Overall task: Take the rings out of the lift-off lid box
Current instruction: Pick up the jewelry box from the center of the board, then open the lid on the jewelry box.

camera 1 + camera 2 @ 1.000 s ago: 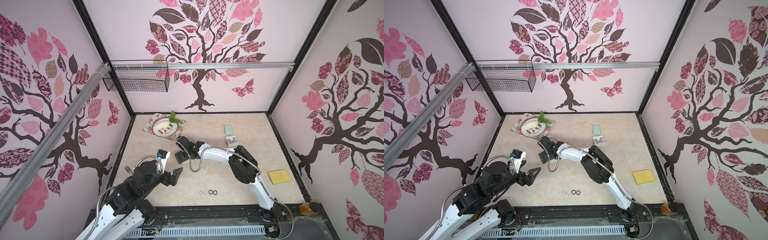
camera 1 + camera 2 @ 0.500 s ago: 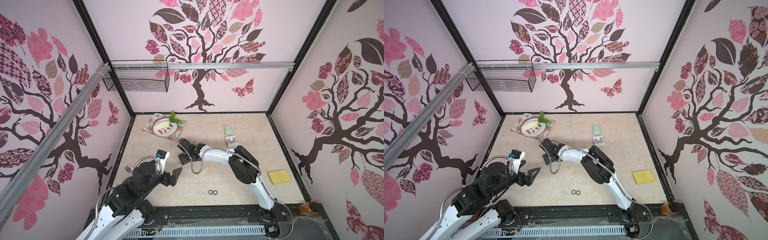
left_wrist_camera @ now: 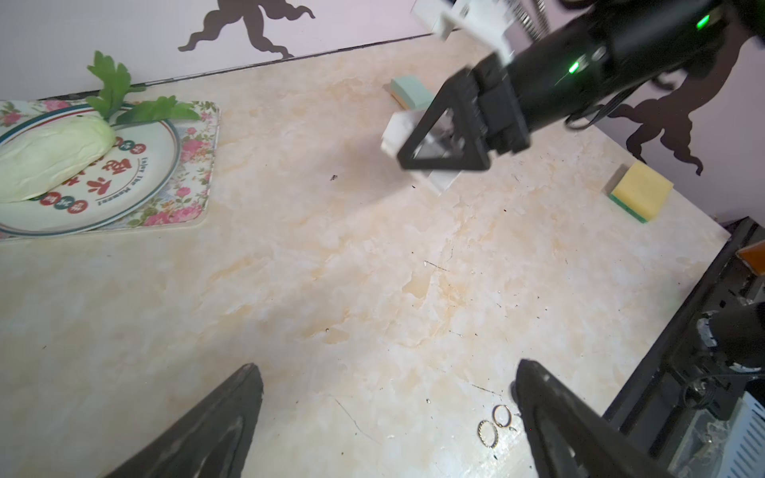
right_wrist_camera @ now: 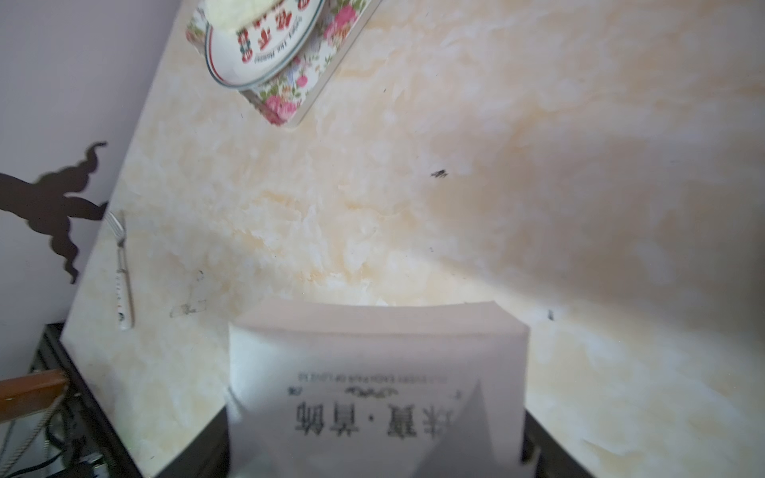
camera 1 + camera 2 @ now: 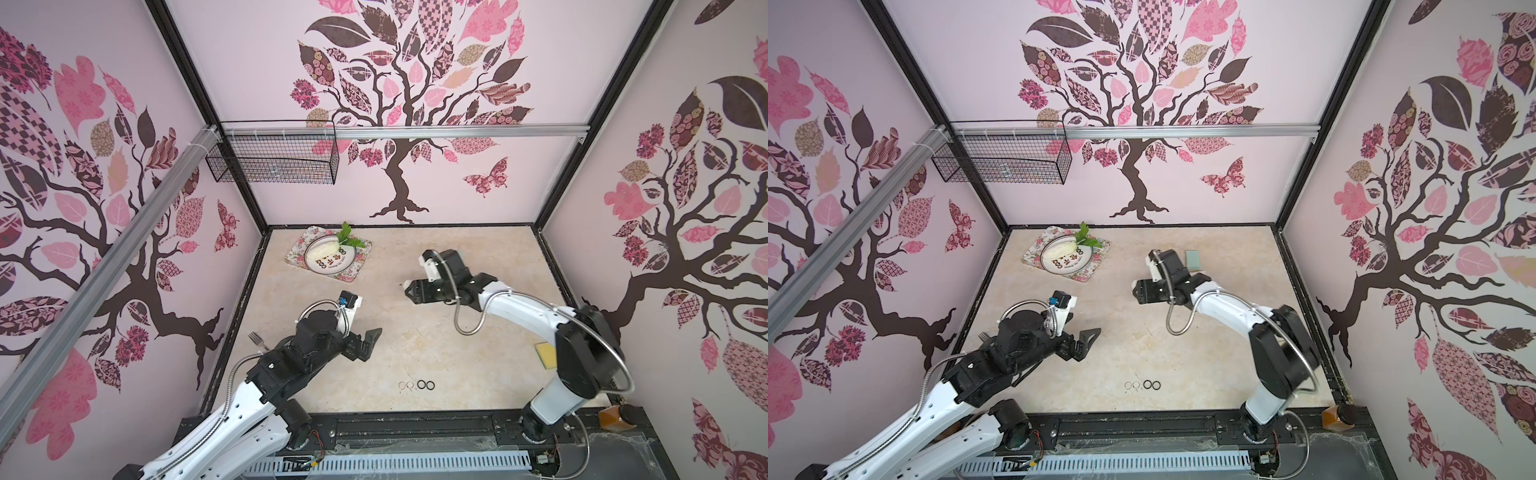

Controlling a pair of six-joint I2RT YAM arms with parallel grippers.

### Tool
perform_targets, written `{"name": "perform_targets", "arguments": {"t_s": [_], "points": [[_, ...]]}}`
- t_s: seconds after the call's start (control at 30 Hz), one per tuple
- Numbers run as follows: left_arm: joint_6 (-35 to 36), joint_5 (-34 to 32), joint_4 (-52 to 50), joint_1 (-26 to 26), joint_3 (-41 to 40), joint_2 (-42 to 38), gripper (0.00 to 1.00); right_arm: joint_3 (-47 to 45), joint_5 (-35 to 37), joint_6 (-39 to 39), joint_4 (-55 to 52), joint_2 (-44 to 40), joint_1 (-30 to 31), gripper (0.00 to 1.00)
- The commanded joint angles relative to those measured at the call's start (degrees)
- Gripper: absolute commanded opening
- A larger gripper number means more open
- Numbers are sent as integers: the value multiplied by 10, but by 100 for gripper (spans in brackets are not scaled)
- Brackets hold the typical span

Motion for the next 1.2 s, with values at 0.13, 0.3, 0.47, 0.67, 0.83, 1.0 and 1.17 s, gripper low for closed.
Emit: {"name": "perform_targets", "arguments": {"t_s": [0.13,0.3,0.47,0.67,0.83,1.0,1.17], "points": [[123,54,318,-4,-138,64,98,-143,-204,82,124,-122,-64,70],[158,151,499,-5,-179,148,98,-190,-276,118,188,-123,-67,71],[184,233,607,-8,-171,236,98,-220,-337,168,268,-112,-67,71],[193,288,684,-9,-153,315,98,-237,-387,200,311,-100,-67,71],[189,271,722,-10,-134,366,96,-261,-406,231,357,-94,-67,71],[199,245,736,-11,-123,383,95,-272,-417,238,368,-91,-66,71],[202,253,734,-10,-106,387,95,-272,-418,237,370,-86,-66,71]]}}
